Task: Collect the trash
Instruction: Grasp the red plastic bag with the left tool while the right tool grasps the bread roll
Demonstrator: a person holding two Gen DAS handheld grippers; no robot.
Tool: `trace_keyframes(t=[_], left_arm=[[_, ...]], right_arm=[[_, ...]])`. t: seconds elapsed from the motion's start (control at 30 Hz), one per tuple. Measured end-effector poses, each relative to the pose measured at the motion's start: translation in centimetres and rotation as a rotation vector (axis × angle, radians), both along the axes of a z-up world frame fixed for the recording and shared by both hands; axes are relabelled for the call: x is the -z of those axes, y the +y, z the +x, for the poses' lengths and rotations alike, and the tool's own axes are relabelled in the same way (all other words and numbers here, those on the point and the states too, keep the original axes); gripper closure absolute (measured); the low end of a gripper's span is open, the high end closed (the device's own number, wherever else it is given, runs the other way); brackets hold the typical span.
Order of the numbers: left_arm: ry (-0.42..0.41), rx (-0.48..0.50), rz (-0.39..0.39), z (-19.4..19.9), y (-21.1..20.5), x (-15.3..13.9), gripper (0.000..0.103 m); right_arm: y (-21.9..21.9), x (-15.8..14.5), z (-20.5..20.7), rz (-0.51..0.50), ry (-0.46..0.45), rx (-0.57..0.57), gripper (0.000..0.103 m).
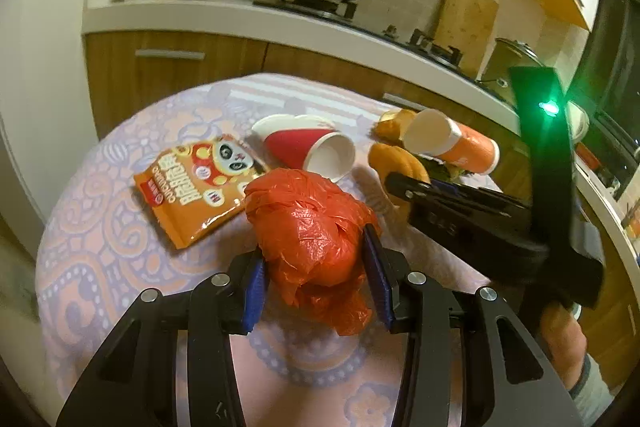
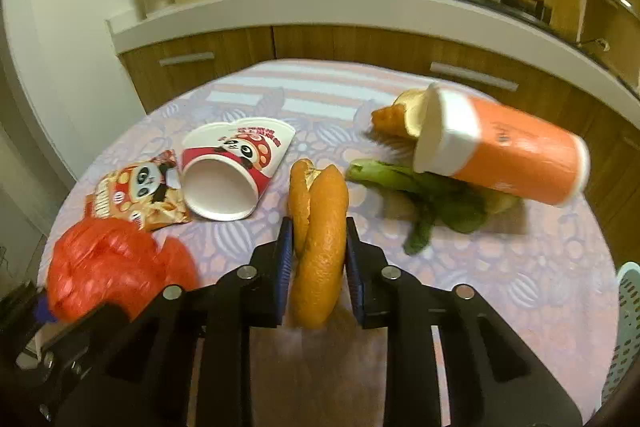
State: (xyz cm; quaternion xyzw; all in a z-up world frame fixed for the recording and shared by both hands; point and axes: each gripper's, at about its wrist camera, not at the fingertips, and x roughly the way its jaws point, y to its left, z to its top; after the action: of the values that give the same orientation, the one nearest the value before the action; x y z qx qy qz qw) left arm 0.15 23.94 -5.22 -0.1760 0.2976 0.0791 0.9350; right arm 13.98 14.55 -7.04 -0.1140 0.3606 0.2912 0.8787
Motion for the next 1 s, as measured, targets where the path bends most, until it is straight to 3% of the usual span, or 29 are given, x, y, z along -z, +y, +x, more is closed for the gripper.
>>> trace_keyframes(t=[0.23,0.43,1.0], left_arm=[[-0.049,0.069,-0.006,0.1,-3.0,-1.6,0.062],[-0.088,0.160,0.027,1.3,-8.0,-3.4,0.062],[-0.154,0.406,0.120,6.5,-21.9,-6.5,0.062]], right_arm=[[-5.7,-3.3,-2.3,0.064,-0.054,0.049,0.083],[-11.8,-4.9,-2.8,0.097,-0.068,0.129,0.083],[-29.6,-6.8,-3.2,0.141,-0.110,0.417,0.083]])
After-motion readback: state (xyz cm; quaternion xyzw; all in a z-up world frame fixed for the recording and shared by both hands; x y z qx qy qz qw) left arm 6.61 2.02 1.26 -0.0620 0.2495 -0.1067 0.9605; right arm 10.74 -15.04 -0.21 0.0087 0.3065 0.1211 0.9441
